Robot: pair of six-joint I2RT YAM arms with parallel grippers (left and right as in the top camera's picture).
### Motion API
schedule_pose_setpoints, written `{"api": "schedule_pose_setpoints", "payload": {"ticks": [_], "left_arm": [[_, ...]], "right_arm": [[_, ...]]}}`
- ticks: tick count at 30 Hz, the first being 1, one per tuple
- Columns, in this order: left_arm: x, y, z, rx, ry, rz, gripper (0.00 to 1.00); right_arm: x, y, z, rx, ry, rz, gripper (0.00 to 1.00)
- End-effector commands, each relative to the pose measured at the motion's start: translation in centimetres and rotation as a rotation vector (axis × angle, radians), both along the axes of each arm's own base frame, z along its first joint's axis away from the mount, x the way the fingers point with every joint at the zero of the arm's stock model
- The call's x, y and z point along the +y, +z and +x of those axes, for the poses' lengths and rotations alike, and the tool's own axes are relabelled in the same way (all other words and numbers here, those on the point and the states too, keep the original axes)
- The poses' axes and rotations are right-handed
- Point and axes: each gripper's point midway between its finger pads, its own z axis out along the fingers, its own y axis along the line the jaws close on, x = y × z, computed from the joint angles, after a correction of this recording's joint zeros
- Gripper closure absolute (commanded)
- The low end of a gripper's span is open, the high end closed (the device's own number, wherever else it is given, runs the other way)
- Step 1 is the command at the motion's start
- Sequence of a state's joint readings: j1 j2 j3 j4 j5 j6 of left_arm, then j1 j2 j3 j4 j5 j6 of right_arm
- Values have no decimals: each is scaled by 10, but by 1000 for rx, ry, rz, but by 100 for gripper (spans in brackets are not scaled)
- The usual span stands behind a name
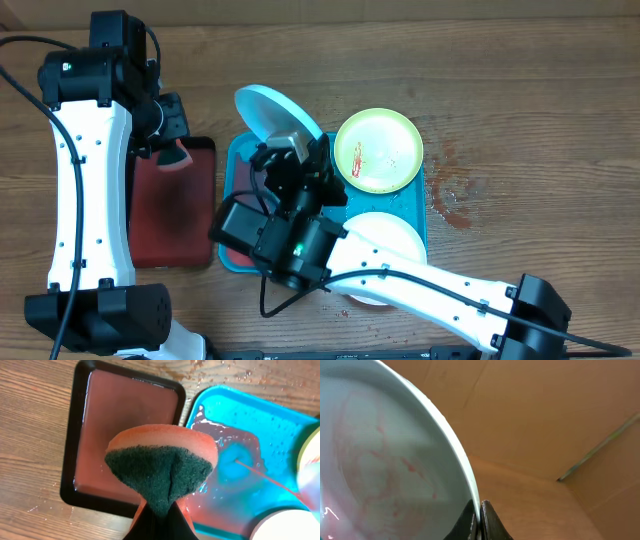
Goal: Clean dirty plates on tray and stack at the side
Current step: 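Lift the white plate with the right gripper, left arm raises sponge, then place the white plate on the table right of the tray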
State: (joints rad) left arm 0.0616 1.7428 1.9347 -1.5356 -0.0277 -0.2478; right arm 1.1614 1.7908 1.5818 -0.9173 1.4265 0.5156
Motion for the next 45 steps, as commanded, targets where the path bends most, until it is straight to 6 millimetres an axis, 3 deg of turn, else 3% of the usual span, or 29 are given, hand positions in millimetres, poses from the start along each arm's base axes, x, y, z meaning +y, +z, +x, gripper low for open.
{"api": "schedule_pose_setpoints", "payload": {"ticks": [1, 17, 20, 24, 26, 29, 32, 36, 39, 42, 45], "left_arm": [[2, 12, 5, -55, 71, -10, 96], [-43, 17, 24, -134, -27, -52, 96], [-47, 18, 25, -137, -38, -52, 96], [-45, 18, 25, -137, -36, -44, 96], [-45, 17, 24, -135, -36, -41, 96], [-45, 18, 24, -135, -36, -41, 96], [-40, 17, 24, -135, -33, -12, 96], [-40, 17, 23, -129, -71, 1, 96], [-40, 16, 21, -117, -95, 7, 96], [-39, 14, 16, -96, -96, 8, 96], [-39, 13, 11, -76, -101, 9, 96]], "right_arm": [[-5, 29, -7, -137, -55, 2, 96], [1, 29, -6, -145, -46, 66, 96], [11, 10, -4, -38, 20, 93, 96], [15, -49, -9, 255, 69, 261, 96], [2, -82, -14, 432, -3, 389, 96], [-16, -112, -13, 646, -72, 469, 96], [-28, -119, -6, 780, -61, 514, 96], [-49, -110, 11, 915, 7, 636, 96], [-94, -88, 33, 977, 80, 807, 96], [-154, -77, 47, 957, -24, 987, 96], [-221, -80, 54, 915, -173, 1106, 96]]}}
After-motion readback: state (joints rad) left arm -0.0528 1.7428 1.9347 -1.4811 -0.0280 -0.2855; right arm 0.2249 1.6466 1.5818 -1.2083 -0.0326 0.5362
